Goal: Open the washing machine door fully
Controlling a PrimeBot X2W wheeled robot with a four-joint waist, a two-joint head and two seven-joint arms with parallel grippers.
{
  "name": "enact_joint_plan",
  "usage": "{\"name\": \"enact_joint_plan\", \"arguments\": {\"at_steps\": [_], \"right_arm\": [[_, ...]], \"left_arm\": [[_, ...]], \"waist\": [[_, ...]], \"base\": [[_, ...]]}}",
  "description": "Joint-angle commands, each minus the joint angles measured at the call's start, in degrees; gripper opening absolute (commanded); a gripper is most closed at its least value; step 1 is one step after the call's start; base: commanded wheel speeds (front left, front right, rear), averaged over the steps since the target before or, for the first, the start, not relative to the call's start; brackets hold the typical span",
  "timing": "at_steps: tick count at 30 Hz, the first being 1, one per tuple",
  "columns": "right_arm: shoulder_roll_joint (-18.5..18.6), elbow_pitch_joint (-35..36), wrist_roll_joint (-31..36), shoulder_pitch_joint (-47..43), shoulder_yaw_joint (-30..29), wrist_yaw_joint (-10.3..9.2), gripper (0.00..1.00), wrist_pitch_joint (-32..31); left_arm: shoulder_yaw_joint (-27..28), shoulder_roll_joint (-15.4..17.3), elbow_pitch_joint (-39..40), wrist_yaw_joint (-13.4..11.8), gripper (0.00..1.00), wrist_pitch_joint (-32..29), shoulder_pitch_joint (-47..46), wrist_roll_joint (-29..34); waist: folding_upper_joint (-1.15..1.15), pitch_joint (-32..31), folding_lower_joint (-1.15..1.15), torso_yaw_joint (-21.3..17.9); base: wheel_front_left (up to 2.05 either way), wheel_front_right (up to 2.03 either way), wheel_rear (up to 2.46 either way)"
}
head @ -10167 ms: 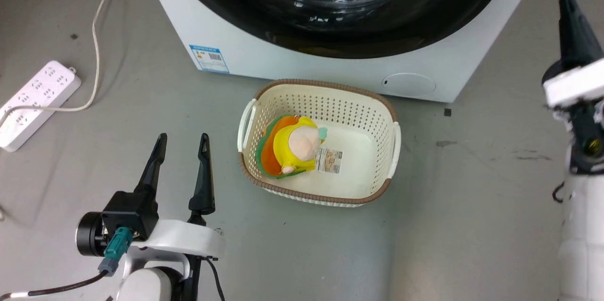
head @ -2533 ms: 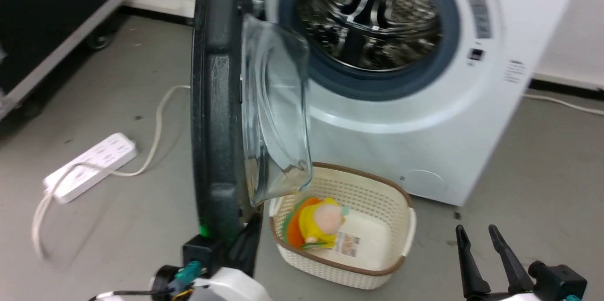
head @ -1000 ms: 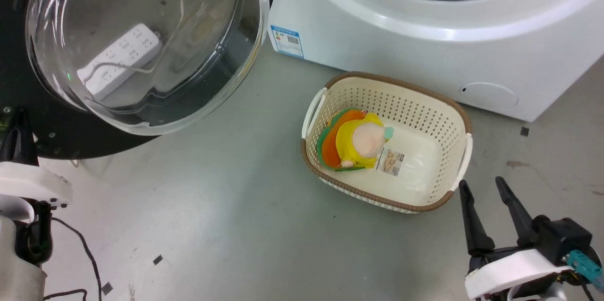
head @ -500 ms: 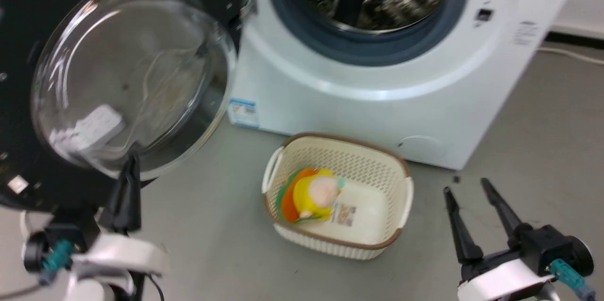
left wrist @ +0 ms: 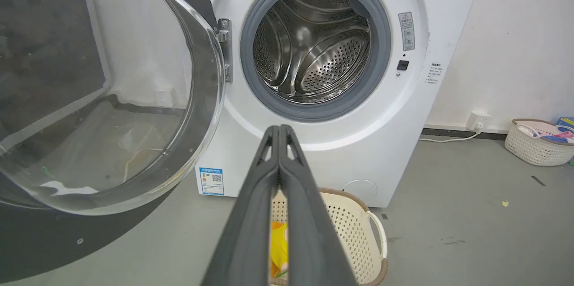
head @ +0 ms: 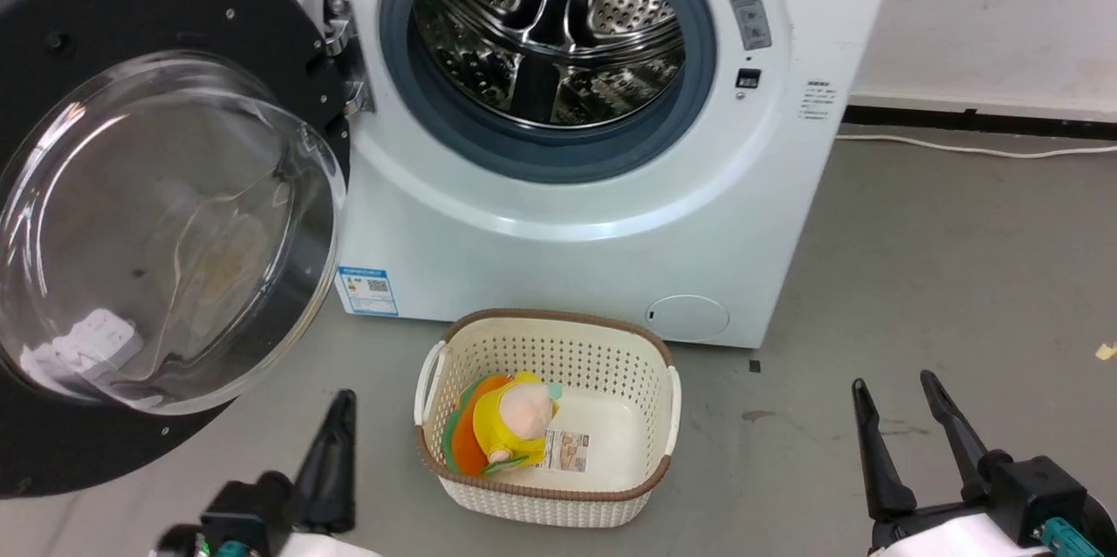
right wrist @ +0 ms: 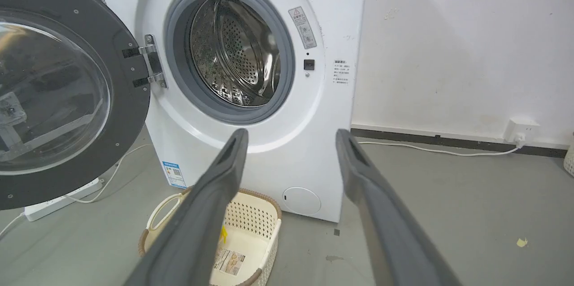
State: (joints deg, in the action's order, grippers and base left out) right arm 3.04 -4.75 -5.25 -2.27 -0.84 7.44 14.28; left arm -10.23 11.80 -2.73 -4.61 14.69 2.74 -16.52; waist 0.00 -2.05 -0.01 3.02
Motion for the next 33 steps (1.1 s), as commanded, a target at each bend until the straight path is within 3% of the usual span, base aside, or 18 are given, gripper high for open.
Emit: {"name": "enact_joint_plan", "arguments": {"at_steps": [1, 2, 3, 15, 23, 24, 33], "right_arm": [[-0.15, -0.11, -0.35, -0.96, 0.03, 0.05, 1.0, 0.42], [-0.15, -0.37, -0.48, -1.12, 0.08, 0.05, 1.0, 0.44], [-0.15, -0.64, -0.63, -1.24, 0.14, 0.05, 1.0, 0.47], [-0.16, -2.75, -2.41, -0.76, 0.99, 0.05, 1.0, 0.65], [-0.16, -3.26, -3.06, -0.25, 1.25, 0.05, 1.0, 0.71], [-0.01, -3.23, -2.89, -0.69, 1.2, 0.0, 0.0, 0.45], [-0.01, -2.88, -2.54, -0.56, 1.17, 0.0, 0.0, -0.19]], "left_arm": [[-0.05, -0.26, -0.16, -0.1, 0.12, 0.3, 1.0, -0.07], [-0.27, -0.59, -0.5, 0.01, 0.85, 0.3, 1.24, 0.0], [-0.38, -0.86, -0.71, 0.06, 1.0, 0.3, 1.35, 0.19], [-1.13, -1.2, -6.45, 0.84, 1.0, 0.3, -0.12, 2.41], [-0.44, -1.59, -6.0, -0.34, 1.0, 0.3, -0.59, 3.98], [-0.4, -1.63, -6.08, -0.15, 0.0, -0.03, -0.34, 3.85], [0.08, -2.01, -5.75, 0.03, 0.0, -0.74, -0.45, 4.35]], "waist": [[0.0, -0.17, 0.01, -0.23], [0.0, -0.22, 0.01, -0.36], [0.0, -0.25, 0.01, -0.48], [0.0, 0.0, 0.01, -1.31], [0.0, -0.06, 0.01, -1.53], [0.0, -0.06, 0.01, -1.55], [0.0, 0.03, 0.01, -1.63]], "base": [[0.0, 0.0, 0.0], [0.0, 0.0, 0.0], [0.0, 0.0, 0.0], [0.0, 0.0, 0.0], [0.0, 0.0, 0.0], [0.0, 0.0, 0.0], [0.0, 0.0, 0.0]]}}
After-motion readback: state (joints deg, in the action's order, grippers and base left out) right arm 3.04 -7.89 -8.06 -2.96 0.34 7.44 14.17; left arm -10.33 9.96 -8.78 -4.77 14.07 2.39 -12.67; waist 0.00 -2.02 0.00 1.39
